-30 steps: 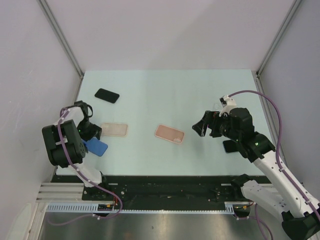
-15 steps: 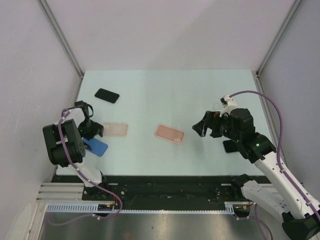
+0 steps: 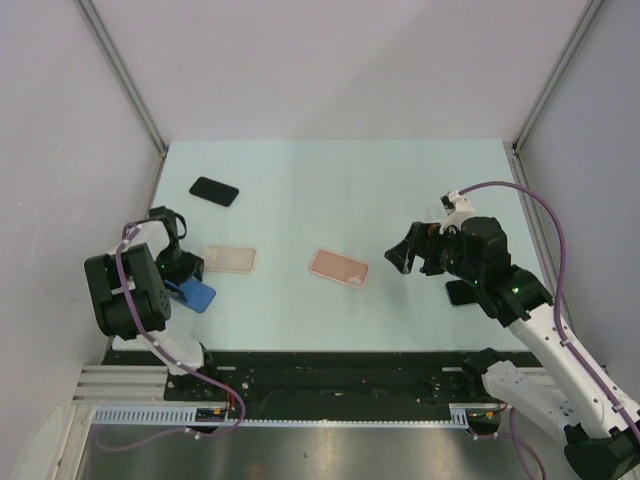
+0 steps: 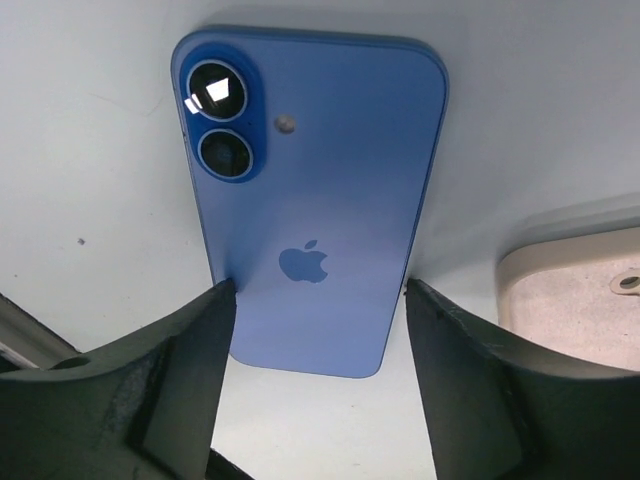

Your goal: Put the phone into the phone case

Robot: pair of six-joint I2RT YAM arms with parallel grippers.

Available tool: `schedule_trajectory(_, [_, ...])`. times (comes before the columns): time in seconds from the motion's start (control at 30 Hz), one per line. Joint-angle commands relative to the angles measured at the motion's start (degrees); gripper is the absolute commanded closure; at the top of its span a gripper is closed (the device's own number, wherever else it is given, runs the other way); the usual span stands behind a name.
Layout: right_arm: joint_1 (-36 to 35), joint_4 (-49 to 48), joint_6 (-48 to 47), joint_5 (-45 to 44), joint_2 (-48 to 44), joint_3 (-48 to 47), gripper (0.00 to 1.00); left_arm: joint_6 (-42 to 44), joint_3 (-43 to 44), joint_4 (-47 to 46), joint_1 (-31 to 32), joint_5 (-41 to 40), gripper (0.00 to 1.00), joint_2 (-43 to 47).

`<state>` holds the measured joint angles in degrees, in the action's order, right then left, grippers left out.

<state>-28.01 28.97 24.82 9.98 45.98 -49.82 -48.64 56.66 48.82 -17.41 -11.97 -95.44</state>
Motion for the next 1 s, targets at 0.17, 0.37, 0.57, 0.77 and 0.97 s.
schedule_trajectory(0.17, [0.0, -0.2, 0.4, -0.5, 1.1, -0.1, 0.00, 2.8, -5.2, -0.6, -0.7, 2.6, 0.37, 3.8])
schedule_trajectory(0.37, [-0.1, -1.6, 3.0, 1.0, 3.8, 0.0, 0.00, 7.9, -11.5, -1.7, 1.8, 10.4, 0.45, 10.4])
schedule_trajectory(0.57, [-2.7, -7.3, 8.9, 5.5, 8.7, 0.7, 0.03, 8.8, -16.4, -2.9, 9.4, 19.5, 0.48, 18.8])
schedule_trajectory(0.77, [-10.0, -15.2, 13.0, 4.6, 14.0, 2.6, 0.07, 7.2, -15.4, -2.2, 17.0, 19.4, 0.49, 23.2])
schedule_trajectory(0.97, [-15.7, -16.2, 13.9, 0.4, 14.1, 2.6, 0.07, 8.6, -9.9, -0.2, 15.6, 4.9, 0.11, 28.6])
